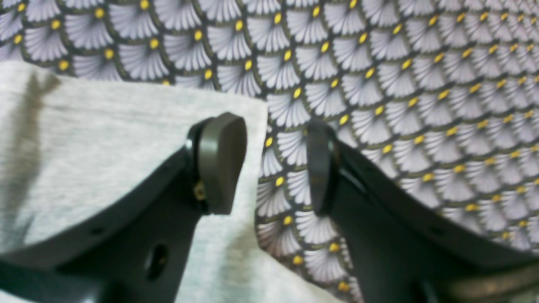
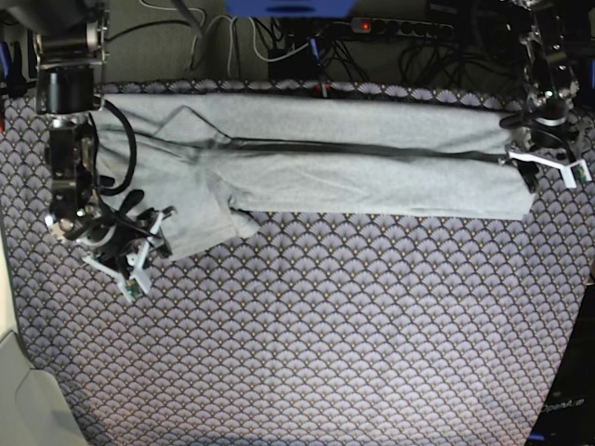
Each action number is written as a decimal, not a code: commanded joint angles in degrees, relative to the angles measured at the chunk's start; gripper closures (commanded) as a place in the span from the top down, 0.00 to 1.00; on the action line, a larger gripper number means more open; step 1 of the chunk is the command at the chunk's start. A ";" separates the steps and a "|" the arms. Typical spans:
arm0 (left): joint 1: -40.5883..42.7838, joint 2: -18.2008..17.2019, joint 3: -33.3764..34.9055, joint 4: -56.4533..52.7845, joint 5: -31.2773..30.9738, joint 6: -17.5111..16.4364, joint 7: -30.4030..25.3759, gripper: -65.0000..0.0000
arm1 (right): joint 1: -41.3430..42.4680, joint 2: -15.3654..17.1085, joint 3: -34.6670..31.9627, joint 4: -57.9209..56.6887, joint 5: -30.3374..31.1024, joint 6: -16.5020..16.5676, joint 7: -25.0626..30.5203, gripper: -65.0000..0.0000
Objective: Fold the T-shirt properly
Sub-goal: 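Release the hem and move the right gripper toward the sleeve, then tuck the protruding sleeve into the strip with the right gripper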
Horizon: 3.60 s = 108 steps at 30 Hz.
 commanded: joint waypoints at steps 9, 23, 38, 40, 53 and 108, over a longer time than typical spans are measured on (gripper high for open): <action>-0.37 -0.84 -0.04 0.96 0.01 0.16 -1.43 0.62 | 4.15 0.22 -0.94 -10.24 0.41 0.04 6.44 0.44; -1.25 -0.84 -0.04 0.96 0.01 0.25 -1.43 0.62 | 3.44 -1.71 -1.38 -10.94 0.41 0.04 6.53 0.41; -1.61 -0.84 -0.04 0.96 0.01 0.08 -1.43 0.62 | -6.93 -1.45 -1.12 9.63 0.32 0.04 5.83 0.00; -1.61 -0.84 -0.04 0.96 0.01 0.08 -1.43 0.62 | -9.13 -1.45 -1.03 14.90 0.23 -0.05 3.37 0.00; -1.61 -0.84 0.05 0.87 0.01 -0.01 -1.43 0.62 | -25.83 -1.63 9.35 37.14 0.32 0.04 -0.85 0.00; -2.92 0.57 4.36 -5.28 0.01 -0.10 -1.60 0.62 | -38.14 -6.90 18.23 35.56 0.32 0.04 -0.94 0.00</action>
